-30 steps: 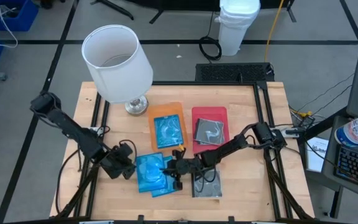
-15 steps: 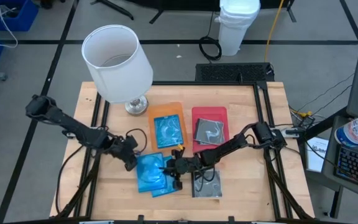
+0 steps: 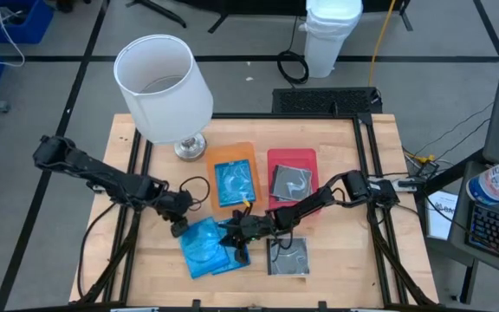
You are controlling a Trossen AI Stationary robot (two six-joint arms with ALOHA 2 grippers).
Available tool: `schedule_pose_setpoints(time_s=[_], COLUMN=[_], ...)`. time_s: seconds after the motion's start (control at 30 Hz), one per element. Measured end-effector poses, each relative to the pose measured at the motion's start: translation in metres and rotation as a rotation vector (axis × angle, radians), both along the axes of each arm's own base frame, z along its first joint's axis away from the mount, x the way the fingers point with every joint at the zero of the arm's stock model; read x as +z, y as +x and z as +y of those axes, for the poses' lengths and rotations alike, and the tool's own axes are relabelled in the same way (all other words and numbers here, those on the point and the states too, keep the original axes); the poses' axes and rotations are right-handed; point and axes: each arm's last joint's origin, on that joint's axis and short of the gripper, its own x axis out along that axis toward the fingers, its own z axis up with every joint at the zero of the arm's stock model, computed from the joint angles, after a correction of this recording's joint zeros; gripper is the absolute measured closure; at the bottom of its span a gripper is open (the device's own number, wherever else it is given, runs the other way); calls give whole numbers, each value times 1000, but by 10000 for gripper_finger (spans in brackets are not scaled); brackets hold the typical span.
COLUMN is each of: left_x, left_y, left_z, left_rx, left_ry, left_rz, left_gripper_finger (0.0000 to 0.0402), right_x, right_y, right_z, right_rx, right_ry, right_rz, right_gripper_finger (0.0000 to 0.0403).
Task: Pick & place jewel cases by type
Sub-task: Put the blue CD case into the orange bin
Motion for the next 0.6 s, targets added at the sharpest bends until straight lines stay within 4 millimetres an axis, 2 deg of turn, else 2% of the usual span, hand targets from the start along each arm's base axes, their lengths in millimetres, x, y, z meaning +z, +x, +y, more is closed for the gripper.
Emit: schedule_pose_setpoints(time_s=[0.2, 0.43, 0.6], left_x=[-17, -38, -39], left_y=[-12, -16, -18], left_z=[-8, -17, -20], left_rx=[21, 44, 73], left_ry=[-90, -345, -433], left_rz=[46, -160, -274], left_gripper_finger=[188, 188, 188], right_x=[0, 0, 0], right_y=[0, 0, 0], right_z=[-1, -1, -1], right_rx=[-15, -17, -17], right_ry=[15, 17, 17], right_rz=[7, 6, 6], right_gripper_finger=[403, 403, 403])
